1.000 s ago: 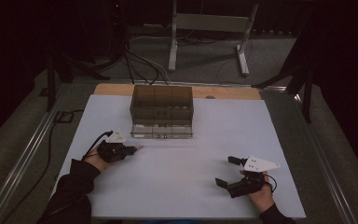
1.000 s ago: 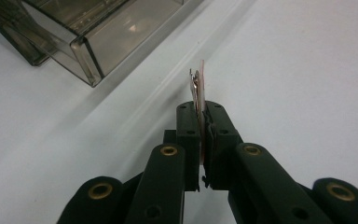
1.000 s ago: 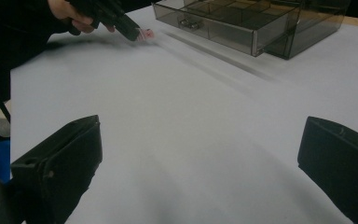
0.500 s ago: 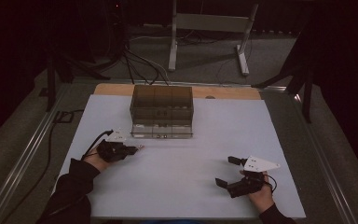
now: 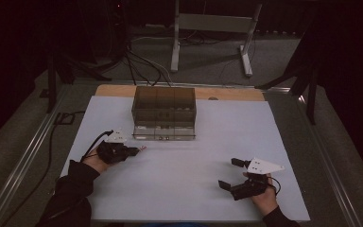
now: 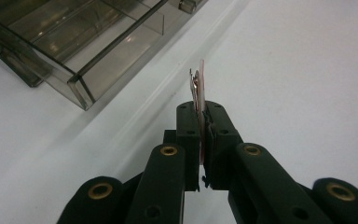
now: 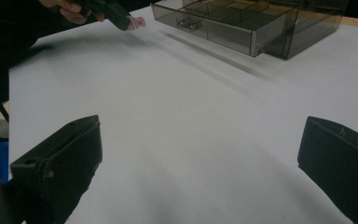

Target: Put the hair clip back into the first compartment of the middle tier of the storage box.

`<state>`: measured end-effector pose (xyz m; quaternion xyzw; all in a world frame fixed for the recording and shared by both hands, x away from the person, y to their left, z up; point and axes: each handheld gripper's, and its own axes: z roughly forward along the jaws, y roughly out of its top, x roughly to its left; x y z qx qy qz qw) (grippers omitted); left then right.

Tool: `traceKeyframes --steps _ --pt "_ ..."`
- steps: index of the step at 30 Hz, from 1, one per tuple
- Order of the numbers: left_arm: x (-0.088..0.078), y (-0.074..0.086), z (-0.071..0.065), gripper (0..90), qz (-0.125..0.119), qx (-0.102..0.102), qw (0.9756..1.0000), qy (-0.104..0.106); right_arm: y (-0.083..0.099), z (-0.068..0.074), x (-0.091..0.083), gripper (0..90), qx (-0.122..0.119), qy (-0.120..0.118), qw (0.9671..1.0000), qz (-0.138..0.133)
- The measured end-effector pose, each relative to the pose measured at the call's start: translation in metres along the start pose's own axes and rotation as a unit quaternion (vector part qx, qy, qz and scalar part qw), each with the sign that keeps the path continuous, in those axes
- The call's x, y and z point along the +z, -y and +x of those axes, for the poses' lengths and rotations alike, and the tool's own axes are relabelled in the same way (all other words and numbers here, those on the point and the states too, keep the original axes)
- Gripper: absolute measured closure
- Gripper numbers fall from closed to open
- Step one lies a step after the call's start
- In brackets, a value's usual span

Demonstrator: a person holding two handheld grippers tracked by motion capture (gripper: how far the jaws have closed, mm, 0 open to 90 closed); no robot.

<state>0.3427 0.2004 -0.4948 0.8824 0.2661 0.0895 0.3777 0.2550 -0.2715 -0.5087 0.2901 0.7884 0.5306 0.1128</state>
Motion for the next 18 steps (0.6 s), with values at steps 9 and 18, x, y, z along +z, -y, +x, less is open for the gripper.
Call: traceKeyframes --steps 9,18 --pt "-0.007 -0.008 -0.004 87.4 -0.007 0.005 0.9999 0.006 0.0 0.0 0.0 0.0 0.0 0.0 1.0 0.0" --pt "-0.014 -0.015 -0.006 87.4 -0.031 -0.006 0.9994 0.016 0.0 0.0 0.0 0.0 0.0 0.0 1.0 0.0"
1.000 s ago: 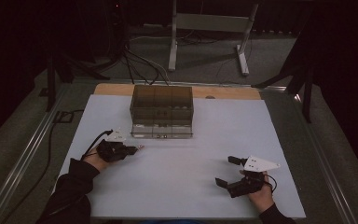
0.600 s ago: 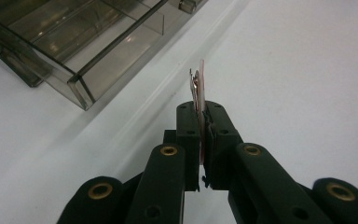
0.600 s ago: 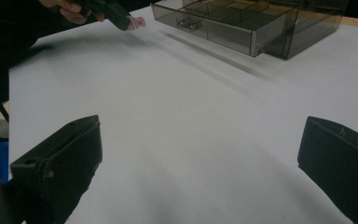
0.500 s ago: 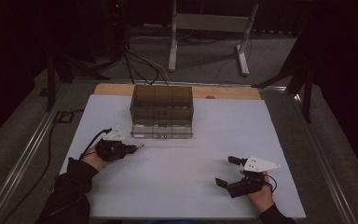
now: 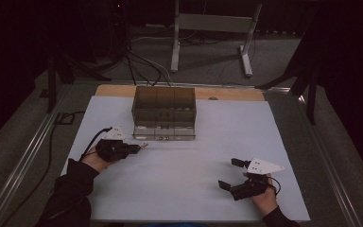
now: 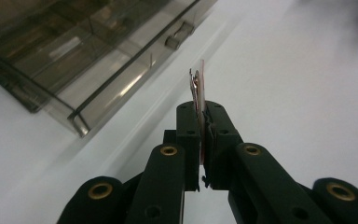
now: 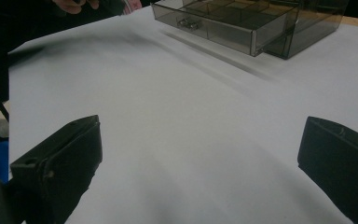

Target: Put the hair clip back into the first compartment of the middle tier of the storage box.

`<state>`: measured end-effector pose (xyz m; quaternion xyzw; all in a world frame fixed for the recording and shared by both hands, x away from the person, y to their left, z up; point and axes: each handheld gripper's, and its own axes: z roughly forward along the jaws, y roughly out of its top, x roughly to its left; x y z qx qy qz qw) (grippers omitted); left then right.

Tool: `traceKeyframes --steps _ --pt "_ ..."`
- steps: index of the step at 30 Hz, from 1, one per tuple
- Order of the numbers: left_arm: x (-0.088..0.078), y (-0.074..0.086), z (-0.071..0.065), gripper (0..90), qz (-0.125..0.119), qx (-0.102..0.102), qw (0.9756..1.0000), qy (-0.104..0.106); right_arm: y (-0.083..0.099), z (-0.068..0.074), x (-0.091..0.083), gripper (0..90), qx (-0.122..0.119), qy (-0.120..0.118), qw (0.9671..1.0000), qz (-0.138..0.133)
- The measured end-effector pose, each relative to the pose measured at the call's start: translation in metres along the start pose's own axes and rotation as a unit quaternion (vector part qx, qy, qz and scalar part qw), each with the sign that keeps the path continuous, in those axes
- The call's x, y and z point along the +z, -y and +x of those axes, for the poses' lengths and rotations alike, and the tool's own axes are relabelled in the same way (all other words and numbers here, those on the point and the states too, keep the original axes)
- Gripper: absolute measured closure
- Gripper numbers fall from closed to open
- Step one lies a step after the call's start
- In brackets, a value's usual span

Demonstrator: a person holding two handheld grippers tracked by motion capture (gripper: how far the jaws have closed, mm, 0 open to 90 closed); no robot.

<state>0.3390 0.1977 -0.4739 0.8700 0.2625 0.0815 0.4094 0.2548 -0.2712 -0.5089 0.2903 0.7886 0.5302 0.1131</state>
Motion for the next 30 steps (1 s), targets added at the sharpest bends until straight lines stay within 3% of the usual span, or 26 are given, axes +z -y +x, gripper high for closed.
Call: traceKeyframes --steps 21,30 --pt "-0.004 -0.015 0.002 87.3 -0.029 -0.016 0.9994 -0.006 0.0 0.0 0.001 0.0 0.001 -0.002 1.0 -0.001" --pt "-0.003 -0.023 0.006 87.3 -0.05 -0.026 0.9982 -0.017 0.0 0.0 0.001 0.0 0.002 -0.002 1.0 0.001"
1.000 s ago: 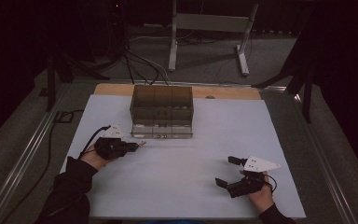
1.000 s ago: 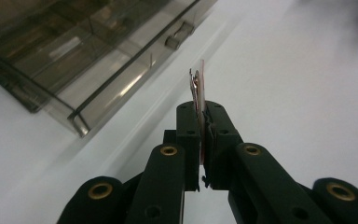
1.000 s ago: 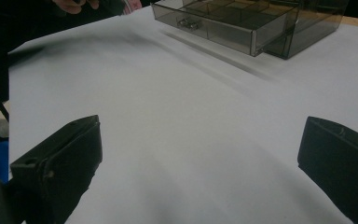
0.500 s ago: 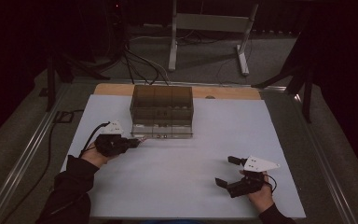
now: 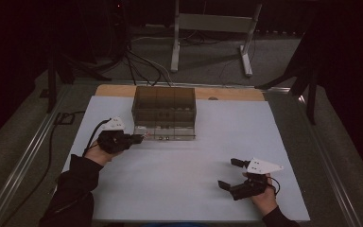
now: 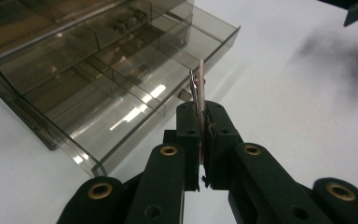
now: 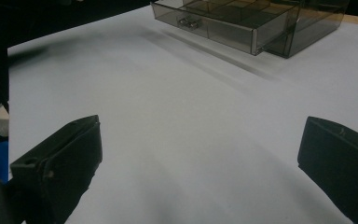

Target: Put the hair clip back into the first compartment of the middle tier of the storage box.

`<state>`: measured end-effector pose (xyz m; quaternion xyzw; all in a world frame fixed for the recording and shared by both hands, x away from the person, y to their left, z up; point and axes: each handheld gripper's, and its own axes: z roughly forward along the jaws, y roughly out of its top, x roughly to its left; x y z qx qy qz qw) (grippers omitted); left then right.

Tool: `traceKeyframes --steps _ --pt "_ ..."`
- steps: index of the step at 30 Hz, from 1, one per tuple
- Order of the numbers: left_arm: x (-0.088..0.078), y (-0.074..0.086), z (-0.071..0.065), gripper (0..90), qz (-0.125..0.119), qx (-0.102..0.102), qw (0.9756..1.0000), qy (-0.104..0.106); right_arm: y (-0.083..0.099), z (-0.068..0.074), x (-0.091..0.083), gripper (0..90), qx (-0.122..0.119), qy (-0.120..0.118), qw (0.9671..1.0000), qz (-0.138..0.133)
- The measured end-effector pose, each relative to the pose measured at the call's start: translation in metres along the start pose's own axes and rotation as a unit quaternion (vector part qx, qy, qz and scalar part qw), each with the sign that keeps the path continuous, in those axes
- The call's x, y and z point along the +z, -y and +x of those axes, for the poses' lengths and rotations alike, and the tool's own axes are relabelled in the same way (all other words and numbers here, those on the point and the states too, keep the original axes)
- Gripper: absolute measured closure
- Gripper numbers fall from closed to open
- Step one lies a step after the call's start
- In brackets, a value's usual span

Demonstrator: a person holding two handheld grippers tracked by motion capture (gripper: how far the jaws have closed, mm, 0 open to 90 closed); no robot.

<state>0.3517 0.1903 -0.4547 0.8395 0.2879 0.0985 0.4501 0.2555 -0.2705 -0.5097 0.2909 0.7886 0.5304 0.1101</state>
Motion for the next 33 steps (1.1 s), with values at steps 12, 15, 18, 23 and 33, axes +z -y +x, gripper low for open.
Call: traceKeyframes --steps 12,15,18,23,33 --pt "0.001 -0.006 0.006 87.3 -0.019 -0.019 0.9995 -0.015 0.0 0.0 0.0 0.0 0.0 0.001 1.0 -0.001" --pt "0.001 -0.007 0.008 87.3 -0.024 -0.024 0.9993 -0.015 0.0 0.0 -0.001 0.0 0.0 0.002 1.0 -0.002" --pt "0.002 -0.009 0.009 87.3 -0.028 -0.027 0.999 -0.02 0.0 0.0 -0.001 0.0 0.0 0.001 1.0 0.0" --pt "0.005 -0.011 0.011 87.3 -0.027 -0.032 0.9987 -0.03 0.0 0.0 -0.001 0.0 -0.001 0.002 1.0 0.0" --pt "0.013 -0.01 0.022 87.3 -0.036 -0.058 0.9969 -0.04 0.0 0.001 -0.001 0.0 -0.001 0.004 1.0 0.001"
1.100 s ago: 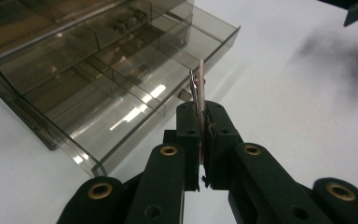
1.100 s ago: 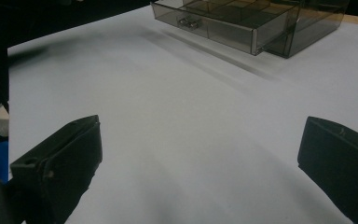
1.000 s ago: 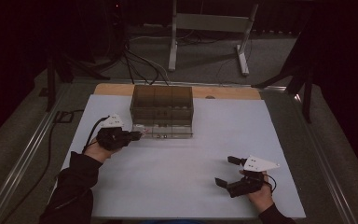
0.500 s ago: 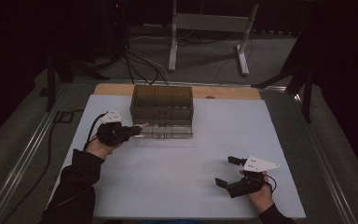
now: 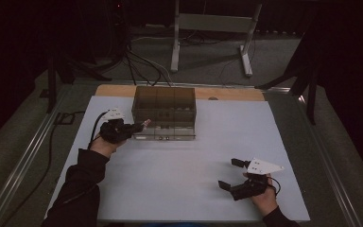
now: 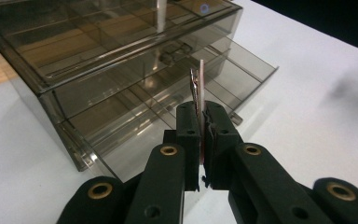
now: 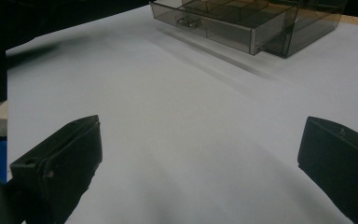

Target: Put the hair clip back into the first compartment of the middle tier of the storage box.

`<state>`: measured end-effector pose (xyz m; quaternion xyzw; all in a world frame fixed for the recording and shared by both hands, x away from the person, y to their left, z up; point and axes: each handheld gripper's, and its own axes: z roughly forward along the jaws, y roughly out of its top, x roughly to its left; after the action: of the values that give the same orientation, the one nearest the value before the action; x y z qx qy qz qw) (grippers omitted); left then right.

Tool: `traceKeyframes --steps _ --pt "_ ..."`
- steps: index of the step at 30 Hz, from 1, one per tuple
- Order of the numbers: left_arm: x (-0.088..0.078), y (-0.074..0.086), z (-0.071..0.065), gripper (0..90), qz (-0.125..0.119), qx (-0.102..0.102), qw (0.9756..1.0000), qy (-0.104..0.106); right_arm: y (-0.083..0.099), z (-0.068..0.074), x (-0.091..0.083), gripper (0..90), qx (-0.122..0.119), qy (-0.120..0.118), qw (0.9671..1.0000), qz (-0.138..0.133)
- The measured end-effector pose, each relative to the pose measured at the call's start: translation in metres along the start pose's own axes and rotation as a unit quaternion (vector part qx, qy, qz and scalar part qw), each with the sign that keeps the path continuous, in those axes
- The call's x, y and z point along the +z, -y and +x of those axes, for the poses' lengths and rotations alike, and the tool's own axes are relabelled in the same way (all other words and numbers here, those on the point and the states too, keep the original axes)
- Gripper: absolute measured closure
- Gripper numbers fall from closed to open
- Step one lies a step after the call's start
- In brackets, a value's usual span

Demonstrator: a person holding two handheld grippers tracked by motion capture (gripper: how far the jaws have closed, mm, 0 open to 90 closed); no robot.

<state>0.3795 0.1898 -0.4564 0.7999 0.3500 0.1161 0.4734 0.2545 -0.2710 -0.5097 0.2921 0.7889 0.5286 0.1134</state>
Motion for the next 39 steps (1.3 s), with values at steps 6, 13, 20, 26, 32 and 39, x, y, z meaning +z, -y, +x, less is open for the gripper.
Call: traceKeyframes --steps 6,13,20,26,32,39 --pt "0.006 0.001 0.005 87.3 0.003 -0.011 0.9999 -0.011 0.0 0.0 0.0 0.0 -0.001 0.0 1.0 0.0" --pt "0.011 -0.001 0.009 87.3 -0.002 -0.026 0.9991 -0.035 0.0 0.0 0.0 0.0 -0.001 0.0 1.0 0.0" --pt "0.018 -0.001 0.013 87.3 0.005 -0.042 0.9981 -0.045 0.0 0.0 0.0 0.0 0.001 0.0 1.0 0.0" --pt "0.026 0.001 0.013 87.2 0.023 -0.045 0.9976 -0.048 0.0 0.0 0.0 0.0 0.0 0.0 1.0 0.0" --pt "0.031 0.003 0.013 87.2 0.039 -0.053 0.9968 -0.044 0.0 0.0 -0.001 0.0 0.0 0.0 1.0 0.0" --pt "0.037 0.004 0.012 87.1 0.059 -0.053 0.996 -0.041 0.001 0.0 -0.001 0.0 -0.002 0.002 1.0 0.003"
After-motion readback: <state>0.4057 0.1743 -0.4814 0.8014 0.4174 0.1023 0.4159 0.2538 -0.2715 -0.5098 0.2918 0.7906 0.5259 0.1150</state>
